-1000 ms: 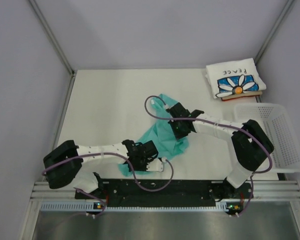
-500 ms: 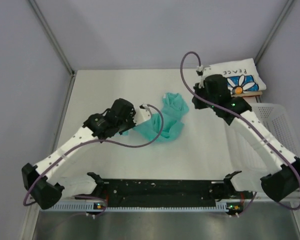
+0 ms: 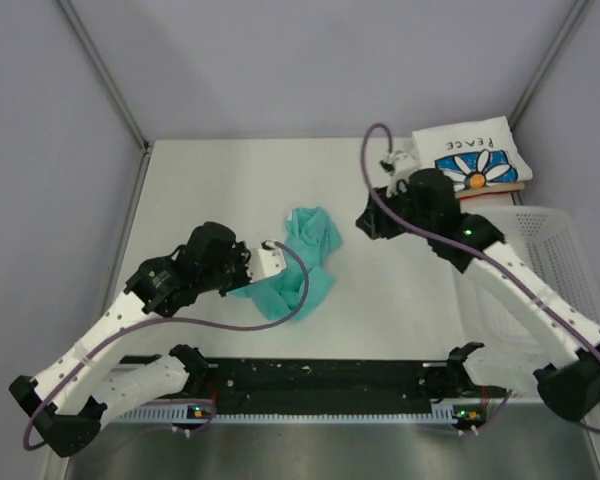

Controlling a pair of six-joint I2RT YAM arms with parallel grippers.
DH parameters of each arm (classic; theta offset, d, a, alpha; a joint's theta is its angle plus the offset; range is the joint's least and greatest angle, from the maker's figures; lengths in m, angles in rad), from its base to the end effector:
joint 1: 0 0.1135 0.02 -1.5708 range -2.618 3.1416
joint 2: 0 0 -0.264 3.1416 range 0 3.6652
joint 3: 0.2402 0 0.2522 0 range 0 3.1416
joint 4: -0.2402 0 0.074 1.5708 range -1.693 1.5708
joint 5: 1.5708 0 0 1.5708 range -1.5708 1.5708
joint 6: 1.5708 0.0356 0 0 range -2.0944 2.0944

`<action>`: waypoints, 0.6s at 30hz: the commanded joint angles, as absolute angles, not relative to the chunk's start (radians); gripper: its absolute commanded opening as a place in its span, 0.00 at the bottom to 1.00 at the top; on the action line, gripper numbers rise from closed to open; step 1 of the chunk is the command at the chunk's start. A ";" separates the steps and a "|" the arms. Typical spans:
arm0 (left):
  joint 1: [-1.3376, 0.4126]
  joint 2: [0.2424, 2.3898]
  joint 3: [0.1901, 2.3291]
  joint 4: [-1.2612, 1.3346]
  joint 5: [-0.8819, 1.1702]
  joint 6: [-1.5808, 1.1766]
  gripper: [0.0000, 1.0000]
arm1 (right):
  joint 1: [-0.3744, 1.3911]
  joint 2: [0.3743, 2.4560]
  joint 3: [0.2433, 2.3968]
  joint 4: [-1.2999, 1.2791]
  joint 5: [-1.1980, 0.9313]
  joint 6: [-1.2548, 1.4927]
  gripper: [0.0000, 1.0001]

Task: Fold and stack the t-shirts
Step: Flatten out the tshirt

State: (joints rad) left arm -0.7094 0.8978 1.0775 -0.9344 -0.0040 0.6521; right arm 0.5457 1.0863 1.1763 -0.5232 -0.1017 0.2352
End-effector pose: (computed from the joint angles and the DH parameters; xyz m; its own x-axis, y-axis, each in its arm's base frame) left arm 0.1257 -0.1077 0.3477 -0.0192 0.8163 -0.5773 0.8314 0.3338 0.4443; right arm 0.1989 0.1250 0.3830 -0.4876 -0.0248 -0.8727 -0.4951 0.8312 0.2530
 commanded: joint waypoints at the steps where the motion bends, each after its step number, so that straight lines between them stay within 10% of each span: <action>1: -0.712 0.858 0.970 -0.953 0.080 0.678 0.00 | 0.693 1.297 1.104 -0.385 -0.187 0.290 0.53; 7: -0.712 0.802 0.901 -0.963 0.087 0.664 0.00 | 0.747 1.590 1.135 -0.350 -0.236 0.345 0.80; 12: -0.712 0.788 0.882 -0.963 0.083 0.650 0.00 | 0.795 1.669 1.099 -0.304 -0.368 0.360 0.82; 15: -0.712 0.784 0.874 -0.966 0.075 0.646 0.00 | 0.801 1.669 1.040 -0.244 -0.414 0.417 0.69; 18: -0.712 0.776 0.877 -0.973 0.063 0.643 0.00 | 0.798 1.683 1.022 -0.238 -0.458 0.439 0.35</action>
